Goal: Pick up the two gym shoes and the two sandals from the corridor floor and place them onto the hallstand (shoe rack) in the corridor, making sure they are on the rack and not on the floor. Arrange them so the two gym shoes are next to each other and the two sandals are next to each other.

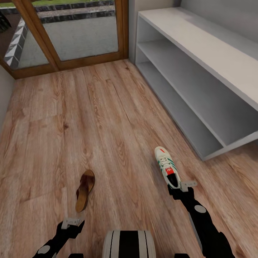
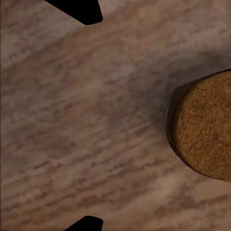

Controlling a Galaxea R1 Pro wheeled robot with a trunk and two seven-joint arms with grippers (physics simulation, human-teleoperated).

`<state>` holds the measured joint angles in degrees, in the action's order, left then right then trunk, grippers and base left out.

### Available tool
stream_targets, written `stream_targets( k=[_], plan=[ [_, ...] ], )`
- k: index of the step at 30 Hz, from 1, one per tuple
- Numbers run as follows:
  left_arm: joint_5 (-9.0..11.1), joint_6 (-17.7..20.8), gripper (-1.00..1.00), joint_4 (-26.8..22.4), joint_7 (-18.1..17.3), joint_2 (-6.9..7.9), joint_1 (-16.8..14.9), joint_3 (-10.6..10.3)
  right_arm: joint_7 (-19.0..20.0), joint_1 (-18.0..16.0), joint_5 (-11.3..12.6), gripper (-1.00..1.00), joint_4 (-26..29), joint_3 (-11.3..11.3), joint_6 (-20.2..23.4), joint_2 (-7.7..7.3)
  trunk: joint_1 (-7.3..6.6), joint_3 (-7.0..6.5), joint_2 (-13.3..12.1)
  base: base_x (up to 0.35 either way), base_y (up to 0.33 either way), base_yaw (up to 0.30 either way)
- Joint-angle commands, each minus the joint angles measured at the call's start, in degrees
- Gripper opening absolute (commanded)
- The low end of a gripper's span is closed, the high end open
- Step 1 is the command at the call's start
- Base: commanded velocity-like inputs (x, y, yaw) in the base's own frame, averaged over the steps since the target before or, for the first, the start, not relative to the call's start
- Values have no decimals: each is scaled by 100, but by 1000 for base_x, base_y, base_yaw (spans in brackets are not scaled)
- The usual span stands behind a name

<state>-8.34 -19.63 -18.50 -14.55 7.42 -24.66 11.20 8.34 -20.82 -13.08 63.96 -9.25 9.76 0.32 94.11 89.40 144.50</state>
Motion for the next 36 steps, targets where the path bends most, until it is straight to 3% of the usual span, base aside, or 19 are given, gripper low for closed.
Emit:
stream_targets(
  k=[1,36],
  plan=[
    [-58,-23,100,4,-30,-3,-3,49,45,-1,-54,-100,11,-15,26,4,1,3,1,212,47,0],
    [-74,-23,100,4,-22,-12,-3,56,45,-1,-54,-100,11,-15,26,3,1,3,1,78,3,0]
  ],
)
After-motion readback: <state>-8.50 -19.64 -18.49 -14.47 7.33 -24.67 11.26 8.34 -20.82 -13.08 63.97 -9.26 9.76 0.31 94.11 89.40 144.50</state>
